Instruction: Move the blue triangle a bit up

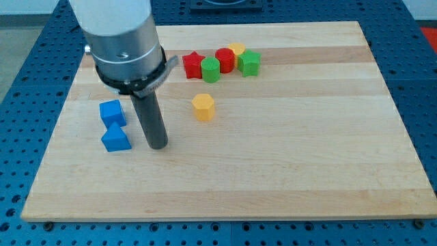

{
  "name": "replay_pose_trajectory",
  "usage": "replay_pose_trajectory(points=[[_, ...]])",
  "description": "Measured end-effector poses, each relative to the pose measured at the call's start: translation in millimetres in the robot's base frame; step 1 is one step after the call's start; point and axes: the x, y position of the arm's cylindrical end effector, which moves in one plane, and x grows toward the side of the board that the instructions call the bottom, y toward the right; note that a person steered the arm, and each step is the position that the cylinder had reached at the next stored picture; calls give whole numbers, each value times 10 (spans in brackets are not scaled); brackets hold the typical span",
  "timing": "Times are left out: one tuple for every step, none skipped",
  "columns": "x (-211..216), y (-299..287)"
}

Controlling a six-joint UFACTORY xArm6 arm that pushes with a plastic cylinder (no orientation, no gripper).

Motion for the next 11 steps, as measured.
replay_pose_trajectory(points=[[382,-177],[378,-389],[42,-428],[-252,-428],[-302,-428],[-302,-428],[-253,-428],[-185,-442],[-248,-467],[-322,-467],[-314,-465]])
